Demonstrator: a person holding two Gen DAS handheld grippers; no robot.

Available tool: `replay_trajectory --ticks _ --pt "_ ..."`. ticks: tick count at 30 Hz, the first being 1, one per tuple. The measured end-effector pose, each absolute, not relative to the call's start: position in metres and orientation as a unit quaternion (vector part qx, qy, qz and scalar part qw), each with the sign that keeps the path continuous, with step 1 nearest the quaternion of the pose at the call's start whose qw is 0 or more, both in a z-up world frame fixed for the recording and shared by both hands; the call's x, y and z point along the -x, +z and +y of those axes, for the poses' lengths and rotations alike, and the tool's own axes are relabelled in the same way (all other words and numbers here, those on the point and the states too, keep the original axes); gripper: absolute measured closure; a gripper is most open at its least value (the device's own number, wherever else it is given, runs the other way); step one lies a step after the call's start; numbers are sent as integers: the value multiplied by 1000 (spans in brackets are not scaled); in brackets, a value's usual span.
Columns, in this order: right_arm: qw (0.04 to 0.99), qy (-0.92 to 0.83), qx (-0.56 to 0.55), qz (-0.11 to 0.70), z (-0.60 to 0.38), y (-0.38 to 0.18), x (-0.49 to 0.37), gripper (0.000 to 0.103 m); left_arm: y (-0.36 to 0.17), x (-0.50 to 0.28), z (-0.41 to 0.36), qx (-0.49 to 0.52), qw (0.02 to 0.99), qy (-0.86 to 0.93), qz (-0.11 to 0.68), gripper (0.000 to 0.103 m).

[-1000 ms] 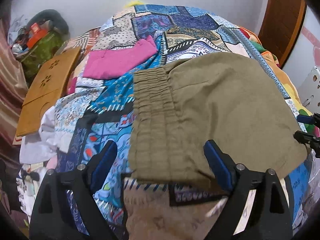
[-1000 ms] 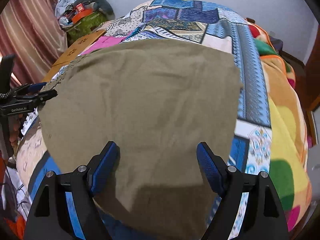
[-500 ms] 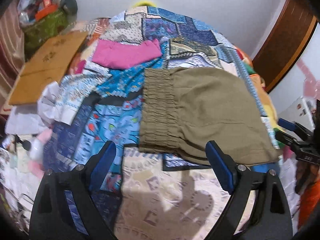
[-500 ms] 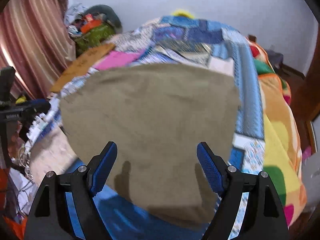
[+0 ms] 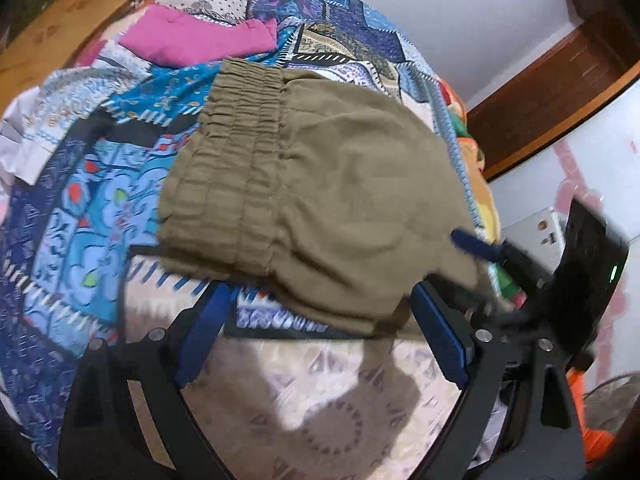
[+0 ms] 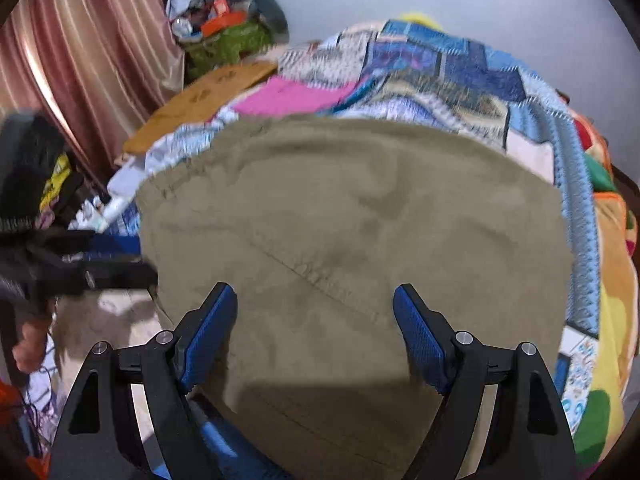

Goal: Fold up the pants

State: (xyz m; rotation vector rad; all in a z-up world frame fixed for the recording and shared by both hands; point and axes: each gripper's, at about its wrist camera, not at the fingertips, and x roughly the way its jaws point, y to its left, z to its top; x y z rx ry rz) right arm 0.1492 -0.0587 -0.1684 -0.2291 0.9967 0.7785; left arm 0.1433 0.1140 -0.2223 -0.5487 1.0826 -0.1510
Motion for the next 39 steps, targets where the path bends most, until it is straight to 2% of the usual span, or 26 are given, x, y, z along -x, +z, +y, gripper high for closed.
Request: replay_trajectory --ticks 3,13,18,25,26,28,30,34,39 --pt "803 369 100 457 -64 -168 -145 24 -227 -154 121 292 812 -78 499 5" --pt "798 382 78 460 -68 -170 -147 23 -233 -173 140 382 777 -88 492 5" --pt "798 385 72 457 -69 -171 -149 23 -230 -162 131 376 782 -110 484 5" --pt "795 392 66 458 -71 -172 -151 23 -238 -195 146 404 775 -97 476 5" --pt "795 392 65 458 -71 -172 -151 22 -237 -199 146 399 780 -89 473 8" --pt "796 393 61 457 -72 -172 -151 22 -235 -202 147 377 793 -66 473 26" --pt "795 393 58 457 -72 -172 -151 22 -233 -204 145 334 810 -25 482 63" --pt "795 392 57 459 -74 -170 -151 23 -227 -197 142 290 829 -7 478 68" --pt "796 382 34 468 -85 -165 -149 25 -204 -170 125 164 872 62 458 69"
